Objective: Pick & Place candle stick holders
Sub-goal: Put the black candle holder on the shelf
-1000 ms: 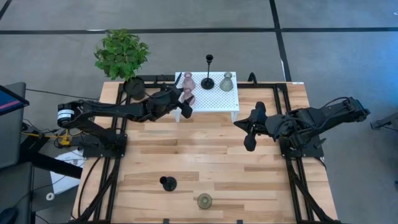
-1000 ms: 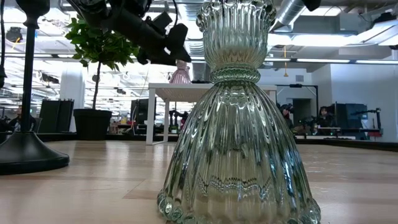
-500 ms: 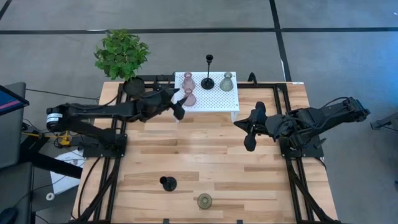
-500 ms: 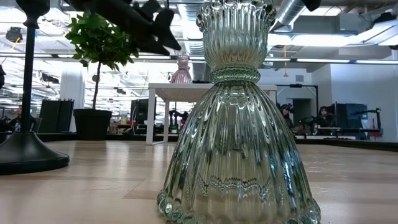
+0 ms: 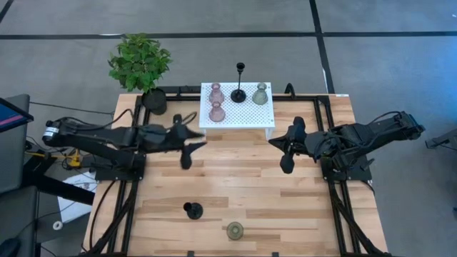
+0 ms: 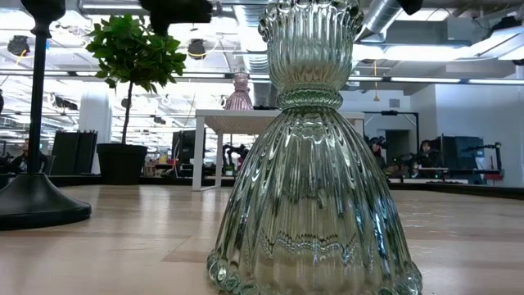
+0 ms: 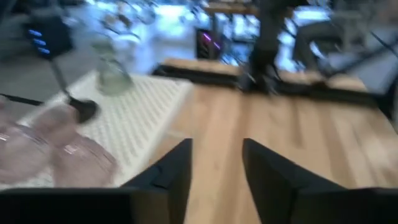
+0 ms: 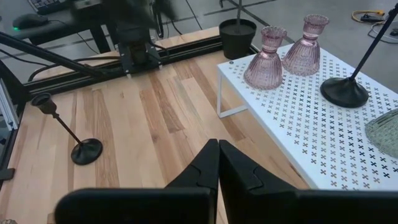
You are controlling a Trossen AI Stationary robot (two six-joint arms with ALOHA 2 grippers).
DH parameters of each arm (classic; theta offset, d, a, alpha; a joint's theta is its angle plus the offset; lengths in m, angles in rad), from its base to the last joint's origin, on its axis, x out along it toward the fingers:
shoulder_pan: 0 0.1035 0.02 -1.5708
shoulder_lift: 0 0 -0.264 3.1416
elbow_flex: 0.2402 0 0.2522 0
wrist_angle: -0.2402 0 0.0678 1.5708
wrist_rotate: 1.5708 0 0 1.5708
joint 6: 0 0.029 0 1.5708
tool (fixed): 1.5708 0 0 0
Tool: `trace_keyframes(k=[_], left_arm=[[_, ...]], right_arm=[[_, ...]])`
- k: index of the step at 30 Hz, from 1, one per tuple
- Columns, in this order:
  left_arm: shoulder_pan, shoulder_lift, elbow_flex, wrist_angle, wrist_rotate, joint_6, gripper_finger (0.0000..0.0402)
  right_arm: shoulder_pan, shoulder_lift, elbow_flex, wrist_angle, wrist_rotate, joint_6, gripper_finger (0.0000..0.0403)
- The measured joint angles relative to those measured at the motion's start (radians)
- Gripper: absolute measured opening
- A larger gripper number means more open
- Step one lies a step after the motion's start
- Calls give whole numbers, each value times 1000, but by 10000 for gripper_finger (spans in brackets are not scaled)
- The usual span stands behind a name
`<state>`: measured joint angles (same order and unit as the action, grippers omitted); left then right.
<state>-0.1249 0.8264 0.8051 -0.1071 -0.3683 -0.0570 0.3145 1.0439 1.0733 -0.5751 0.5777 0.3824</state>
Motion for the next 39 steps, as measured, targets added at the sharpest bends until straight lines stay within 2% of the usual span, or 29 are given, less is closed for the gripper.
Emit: trace_keyframes(k=[5,10,14,18,22,30,35,39], left_arm=[[-94,-57,0,-192,32,-5,68],[-184,-62,0,-251,79,-10,8],[-242,-63,0,-329,70,-13,5],[-273,-75,-1,-461,63,-95,3],[-304,-123,-66,-476,62,-147,3],[-334,-344,-256,-408,64,-210,2],[-356,-469,-397,-140,152,-187,2],[-371,-477,-531,-1,179,-213,2]], right_arm=[[0,0,0,1,0,0,0],[0,0,0,2,0,0,0],[0,0,0,2,0,0,0],[0,0,0,2,0,0,0],[0,0,0,10,0,1,0],[0,0,0,50,-1,3,0],[0,0,0,60,-1,3,0],[0,0,0,60,-1,3,0]])
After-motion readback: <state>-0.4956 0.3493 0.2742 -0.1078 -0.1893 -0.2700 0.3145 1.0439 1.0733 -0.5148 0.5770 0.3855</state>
